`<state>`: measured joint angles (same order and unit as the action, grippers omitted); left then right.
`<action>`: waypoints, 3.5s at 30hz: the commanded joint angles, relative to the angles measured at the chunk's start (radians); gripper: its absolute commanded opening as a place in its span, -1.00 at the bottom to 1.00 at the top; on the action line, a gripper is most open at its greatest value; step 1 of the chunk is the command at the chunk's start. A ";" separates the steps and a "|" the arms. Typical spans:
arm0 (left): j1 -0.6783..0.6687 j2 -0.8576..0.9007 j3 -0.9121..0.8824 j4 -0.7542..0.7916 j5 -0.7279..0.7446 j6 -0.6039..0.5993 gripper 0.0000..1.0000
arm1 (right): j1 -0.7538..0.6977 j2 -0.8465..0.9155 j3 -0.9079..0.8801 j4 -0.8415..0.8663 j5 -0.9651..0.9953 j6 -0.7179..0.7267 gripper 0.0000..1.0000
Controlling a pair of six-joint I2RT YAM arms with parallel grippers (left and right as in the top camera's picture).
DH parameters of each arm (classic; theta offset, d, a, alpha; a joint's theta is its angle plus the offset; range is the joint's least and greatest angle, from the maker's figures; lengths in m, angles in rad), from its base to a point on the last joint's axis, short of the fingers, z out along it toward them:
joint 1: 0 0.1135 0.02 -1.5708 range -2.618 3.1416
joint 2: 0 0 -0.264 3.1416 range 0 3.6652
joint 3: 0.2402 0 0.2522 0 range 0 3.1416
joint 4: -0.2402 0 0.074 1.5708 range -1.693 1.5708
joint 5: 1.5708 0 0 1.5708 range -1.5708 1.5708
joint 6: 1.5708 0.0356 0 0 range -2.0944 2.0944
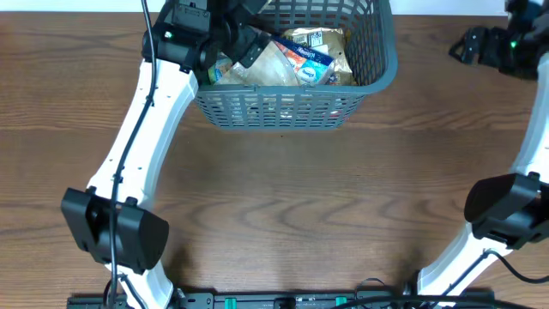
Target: Pack container
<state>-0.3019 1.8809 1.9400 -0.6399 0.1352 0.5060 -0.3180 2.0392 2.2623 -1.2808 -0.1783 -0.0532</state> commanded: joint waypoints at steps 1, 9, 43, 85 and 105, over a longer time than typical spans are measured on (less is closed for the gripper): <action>0.028 -0.116 0.008 -0.013 -0.119 -0.182 0.97 | 0.050 -0.009 0.019 0.027 0.017 -0.010 0.99; 0.191 -0.368 0.008 -0.262 -0.154 -0.513 0.97 | 0.097 -0.168 0.047 -0.005 0.058 0.108 0.98; 0.256 -1.157 -1.074 -0.164 -0.127 -0.534 0.97 | 0.522 -0.972 -1.236 0.245 0.376 0.347 0.99; 0.256 -1.151 -1.156 -0.166 -0.122 -0.537 0.96 | 0.511 -1.390 -1.381 0.164 0.549 0.332 0.88; 0.256 -1.151 -1.156 -0.166 -0.122 -0.537 0.97 | 0.444 -1.946 -2.063 1.196 0.275 0.188 0.88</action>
<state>-0.0494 0.7303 0.7811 -0.8043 0.0044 -0.0265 0.1402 0.1253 0.2844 -0.1707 0.1184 0.1936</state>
